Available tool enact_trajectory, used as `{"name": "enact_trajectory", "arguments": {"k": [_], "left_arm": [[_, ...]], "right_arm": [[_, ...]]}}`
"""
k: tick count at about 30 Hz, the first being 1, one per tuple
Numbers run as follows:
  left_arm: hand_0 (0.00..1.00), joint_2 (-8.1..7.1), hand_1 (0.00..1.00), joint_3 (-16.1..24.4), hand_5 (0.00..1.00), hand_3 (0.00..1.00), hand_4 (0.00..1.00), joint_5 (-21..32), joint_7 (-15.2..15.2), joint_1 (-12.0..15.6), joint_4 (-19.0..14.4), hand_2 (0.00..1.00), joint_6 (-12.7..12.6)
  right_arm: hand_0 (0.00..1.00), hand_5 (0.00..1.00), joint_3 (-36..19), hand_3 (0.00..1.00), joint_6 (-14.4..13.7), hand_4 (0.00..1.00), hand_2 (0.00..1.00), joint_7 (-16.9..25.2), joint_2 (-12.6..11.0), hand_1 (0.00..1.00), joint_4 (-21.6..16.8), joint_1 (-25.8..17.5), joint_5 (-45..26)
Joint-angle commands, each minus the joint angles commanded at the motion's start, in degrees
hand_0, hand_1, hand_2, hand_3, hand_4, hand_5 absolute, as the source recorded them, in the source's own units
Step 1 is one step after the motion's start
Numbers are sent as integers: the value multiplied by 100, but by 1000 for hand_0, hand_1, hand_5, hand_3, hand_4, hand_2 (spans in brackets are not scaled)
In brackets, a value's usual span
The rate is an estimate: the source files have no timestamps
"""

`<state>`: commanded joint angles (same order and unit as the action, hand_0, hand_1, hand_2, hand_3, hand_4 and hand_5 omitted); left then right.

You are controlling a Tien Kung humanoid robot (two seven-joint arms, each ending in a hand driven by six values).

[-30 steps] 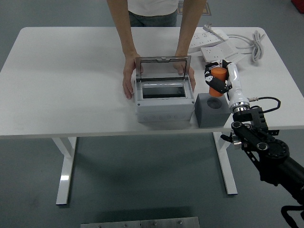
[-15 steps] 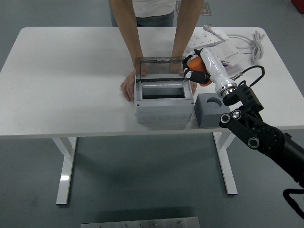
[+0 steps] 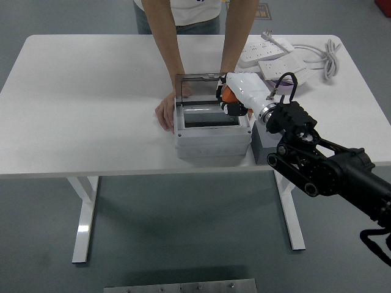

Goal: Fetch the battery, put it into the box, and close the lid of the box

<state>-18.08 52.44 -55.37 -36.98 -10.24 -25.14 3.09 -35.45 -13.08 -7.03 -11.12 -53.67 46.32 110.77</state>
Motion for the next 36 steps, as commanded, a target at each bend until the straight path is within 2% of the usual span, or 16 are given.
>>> {"name": "enact_trajectory", "arguments": {"k": [9,18,36], "left_arm": [[849,-21,916,43,701,841,837,-67,0,-35,-3,852,32],[850,-42,916,76,700,840,837,-136,0,-98,-3,851,70],[850,-45,916,137,695,837,838,-262,0,-177,-7,850,128]], "right_arm": [[171,2,243,371,125,277,314,-159,363,224,141,273,-22],[170,2,286,373,23,287,314,-167,726,226,379,379,-96],[170,2,336,376,-273,300,316,33,879,227,745,299,-258]]}}
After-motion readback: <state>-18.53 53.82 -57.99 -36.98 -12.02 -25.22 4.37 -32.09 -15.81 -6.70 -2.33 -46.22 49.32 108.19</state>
